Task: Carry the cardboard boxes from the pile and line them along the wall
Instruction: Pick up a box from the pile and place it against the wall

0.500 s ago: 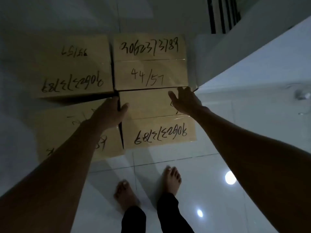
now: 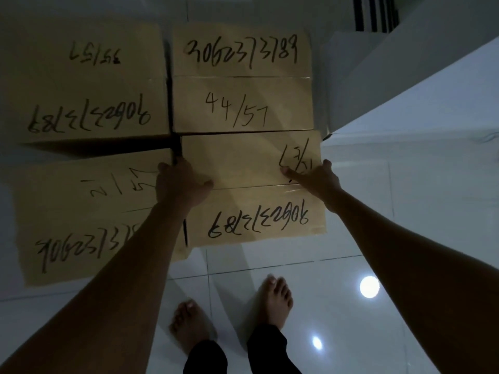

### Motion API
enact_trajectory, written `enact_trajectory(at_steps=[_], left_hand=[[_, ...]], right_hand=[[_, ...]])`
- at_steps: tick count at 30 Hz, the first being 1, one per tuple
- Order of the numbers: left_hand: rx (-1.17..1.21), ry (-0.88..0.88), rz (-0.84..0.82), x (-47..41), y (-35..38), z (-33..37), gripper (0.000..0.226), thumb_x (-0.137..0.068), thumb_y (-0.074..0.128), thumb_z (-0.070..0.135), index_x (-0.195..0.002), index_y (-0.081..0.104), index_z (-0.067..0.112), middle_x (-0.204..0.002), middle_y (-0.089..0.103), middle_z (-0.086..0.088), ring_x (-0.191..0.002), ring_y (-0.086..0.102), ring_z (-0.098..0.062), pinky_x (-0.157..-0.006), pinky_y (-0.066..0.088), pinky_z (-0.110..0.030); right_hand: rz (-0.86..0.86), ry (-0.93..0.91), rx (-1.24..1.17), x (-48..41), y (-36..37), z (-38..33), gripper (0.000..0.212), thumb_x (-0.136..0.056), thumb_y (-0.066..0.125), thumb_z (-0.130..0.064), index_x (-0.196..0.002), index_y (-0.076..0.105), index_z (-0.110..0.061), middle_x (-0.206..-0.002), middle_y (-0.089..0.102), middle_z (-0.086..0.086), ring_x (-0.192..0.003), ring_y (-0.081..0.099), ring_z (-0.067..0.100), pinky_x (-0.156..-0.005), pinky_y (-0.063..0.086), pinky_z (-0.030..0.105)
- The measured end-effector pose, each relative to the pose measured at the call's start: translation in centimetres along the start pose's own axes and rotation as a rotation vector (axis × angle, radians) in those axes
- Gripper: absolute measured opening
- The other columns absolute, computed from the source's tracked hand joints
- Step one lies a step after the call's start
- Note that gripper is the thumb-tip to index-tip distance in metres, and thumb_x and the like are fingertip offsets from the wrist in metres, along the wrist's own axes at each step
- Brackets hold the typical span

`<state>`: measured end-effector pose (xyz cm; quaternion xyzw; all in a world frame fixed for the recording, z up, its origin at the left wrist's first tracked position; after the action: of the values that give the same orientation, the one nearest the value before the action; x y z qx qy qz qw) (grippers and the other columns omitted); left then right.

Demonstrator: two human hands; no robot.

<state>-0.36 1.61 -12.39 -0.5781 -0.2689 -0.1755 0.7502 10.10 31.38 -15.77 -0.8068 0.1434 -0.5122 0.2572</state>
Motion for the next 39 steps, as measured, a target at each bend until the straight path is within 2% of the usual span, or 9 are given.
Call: enact_trajectory(at_steps=[4,12,15,17,22,25,27,33,39], left_hand=[[0.127,-0.015,0.008,0.1,0.3,0.2,0.091,-0.07,0.082,0.044,-0.142,0.039,0.008,-0.139,0.049,-0.019,-0.128,0.042,-0.037,-0.091,0.047,-0.044],[0.555,0.02,-0.042,2.8,-1.6,0.9,0.085,-0.069,0.085,0.029,-0.142,0.043,0.016,-0.145,0.05,-0.007,-0.136,0.044,-0.027,-0.104,0.041,-0.038],[0.601,0.033,-0.051,5.3,-3.1,0.5,0.095,-0.064,0.087,0.036,-0.144,0.037,0.027,-0.145,0.049,-0.003,-0.135,0.044,-0.026,-0.106,0.045,-0.045],[0.645,0.037,-0.068,7.4,-4.6,0.1,0.094,-0.063,0.087,0.034,-0.142,0.038,0.03,-0.142,0.052,0.0,-0.132,0.048,-0.025,-0.102,0.049,-0.052],[0.7,0.069,-0.099,14.5,-11.3,-1.2,0.085,-0.071,0.083,0.03,-0.141,0.036,0.036,-0.141,0.052,0.004,-0.129,0.05,-0.023,-0.1,0.05,-0.05],[0.703,0.061,-0.083,20.4,-17.6,-2.2,0.096,-0.072,0.082,0.032,-0.147,0.023,0.038,-0.15,0.042,0.001,-0.137,0.041,-0.028,-0.105,0.045,-0.054],[0.716,0.048,-0.05,25.2,-22.5,-3.2,0.101,-0.073,0.081,0.029,-0.15,0.016,0.037,-0.155,0.035,-0.001,-0.141,0.035,-0.03,-0.109,0.039,-0.058],[0.753,0.025,0.116,39.8,-35.5,-8.4,0.096,-0.072,0.082,0.028,-0.149,0.024,0.029,-0.145,0.048,-0.004,-0.131,0.047,-0.031,-0.103,0.046,-0.053],[0.824,-0.136,0.246,52.0,-41.3,-16.1,0.096,-0.061,0.082,0.047,-0.142,0.037,0.025,-0.138,0.057,-0.006,-0.126,0.054,-0.033,-0.102,0.047,-0.054]], right_hand=[[-0.065,-0.016,-0.093,-1.4,0.5,1.5,0.136,-0.024,0.076,-0.091,-0.136,0.044,-0.021,-0.123,0.066,0.004,-0.108,0.067,0.03,-0.081,0.062,0.047],[-0.021,-0.029,-0.157,2.1,-2.0,1.0,0.127,-0.022,0.075,-0.09,-0.128,0.054,-0.024,-0.114,0.071,0.001,-0.101,0.07,0.026,-0.077,0.061,0.041],[0.013,-0.036,-0.144,4.9,-3.5,0.4,0.127,-0.022,0.074,-0.091,-0.128,0.054,-0.023,-0.114,0.071,0.001,-0.101,0.07,0.027,-0.08,0.062,0.044],[0.029,-0.033,-0.125,7.6,-4.9,-0.4,0.129,-0.022,0.073,-0.092,-0.129,0.054,-0.022,-0.114,0.071,0.002,-0.101,0.069,0.027,-0.077,0.06,0.039],[0.056,-0.061,-0.069,16.3,-9.0,-4.3,0.12,-0.029,0.073,-0.089,-0.125,0.057,-0.02,-0.111,0.073,0.003,-0.097,0.071,0.027,-0.075,0.06,0.039],[0.08,-0.123,-0.017,23.4,-11.8,-8.0,0.123,-0.027,0.068,-0.093,-0.124,0.057,-0.019,-0.112,0.073,0.004,-0.095,0.072,0.026,-0.07,0.059,0.035],[0.094,-0.176,0.017,29.3,-13.6,-11.0,0.12,-0.031,0.067,-0.09,-0.126,0.055,-0.017,-0.115,0.072,0.005,-0.099,0.071,0.028,-0.075,0.061,0.04],[0.124,-0.305,0.104,46.9,-17.5,-17.6,0.099,-0.061,0.08,-0.073,-0.132,0.05,-0.011,-0.122,0.069,0.009,-0.107,0.069,0.032,-0.082,0.06,0.042],[0.019,-0.432,0.152,59.5,-16.2,-21.6,0.118,-0.038,0.077,-0.087,-0.127,0.052,-0.015,-0.118,0.07,0.007,-0.106,0.07,0.033,-0.083,0.061,0.046]])
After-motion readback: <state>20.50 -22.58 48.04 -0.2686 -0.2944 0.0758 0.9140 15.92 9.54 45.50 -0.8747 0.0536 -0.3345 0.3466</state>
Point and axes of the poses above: each hand's wrist, its own x-axis away from the middle knuckle, its own y-axis out of the palm, z = x × y, the point moved 6 cm from there along -x, towards the middle knuckle
